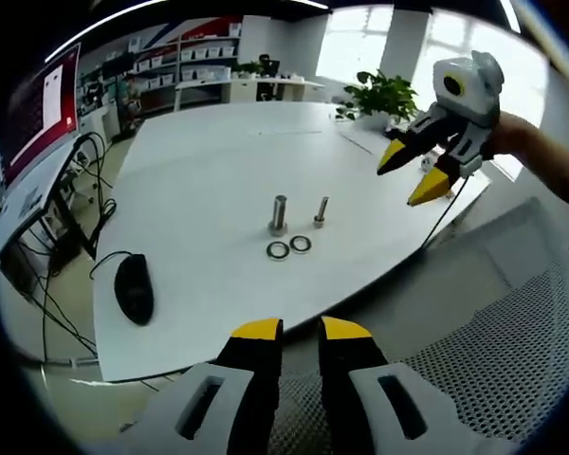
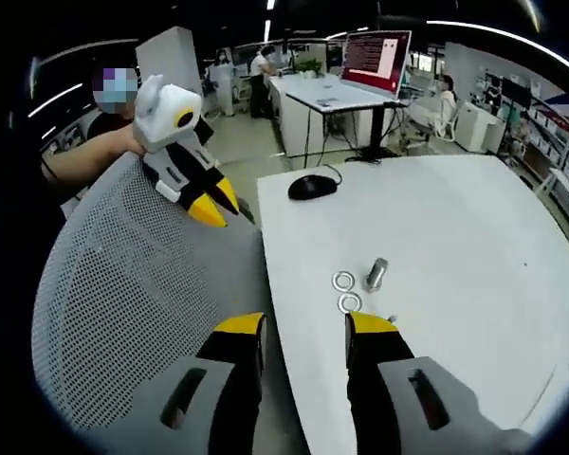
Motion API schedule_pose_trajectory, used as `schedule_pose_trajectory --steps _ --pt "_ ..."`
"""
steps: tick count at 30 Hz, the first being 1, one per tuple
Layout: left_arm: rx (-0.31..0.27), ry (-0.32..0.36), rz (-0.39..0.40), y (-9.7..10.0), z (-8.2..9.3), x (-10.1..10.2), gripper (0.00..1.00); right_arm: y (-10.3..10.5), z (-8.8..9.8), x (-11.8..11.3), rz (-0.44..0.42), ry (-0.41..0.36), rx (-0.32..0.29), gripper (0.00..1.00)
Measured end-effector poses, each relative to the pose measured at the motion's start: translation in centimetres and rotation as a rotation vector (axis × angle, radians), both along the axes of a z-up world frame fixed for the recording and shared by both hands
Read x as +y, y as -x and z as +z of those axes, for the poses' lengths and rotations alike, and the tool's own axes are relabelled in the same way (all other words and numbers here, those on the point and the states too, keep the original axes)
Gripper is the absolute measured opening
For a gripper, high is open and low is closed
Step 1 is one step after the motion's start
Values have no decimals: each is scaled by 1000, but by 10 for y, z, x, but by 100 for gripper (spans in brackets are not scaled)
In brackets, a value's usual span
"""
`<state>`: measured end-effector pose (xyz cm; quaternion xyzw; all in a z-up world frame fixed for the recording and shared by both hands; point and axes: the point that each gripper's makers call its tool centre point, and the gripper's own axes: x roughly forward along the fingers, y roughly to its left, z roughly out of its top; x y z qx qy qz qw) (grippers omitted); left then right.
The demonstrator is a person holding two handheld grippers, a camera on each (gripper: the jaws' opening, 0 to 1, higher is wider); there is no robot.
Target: Place the washer onto the threaded stud by aligning its center hole with the stud, sliding it down to the base, and recovering from edge contact or off-axis alignment until the washer reaches the visible bottom stop.
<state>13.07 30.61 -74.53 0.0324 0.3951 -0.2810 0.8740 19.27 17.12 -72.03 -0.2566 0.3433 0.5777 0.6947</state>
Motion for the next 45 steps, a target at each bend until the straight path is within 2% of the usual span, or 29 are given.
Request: schedule_pose_trajectory --steps 9,12,22,25,37,45 --pt "-3 1 -2 -1 0 0 12 -16 -25 23 104 88 7 35" --pt "-2 1 -2 -1 -1 0 12 -22 -37 25 146 141 -13 35" --pt "-3 1 0 -1 0 0 12 -41 -83 26 215 284 -26 35" --pt "-2 1 -2 0 -1 0 12 -45 -94 30 204 302 3 35" --pt "-2 2 -1 -1 0 0 12 -59 -136 33 217 424 29 34" --pt "-2 2 0 -1 0 -1 12 -60 -146 35 206 445 35 34"
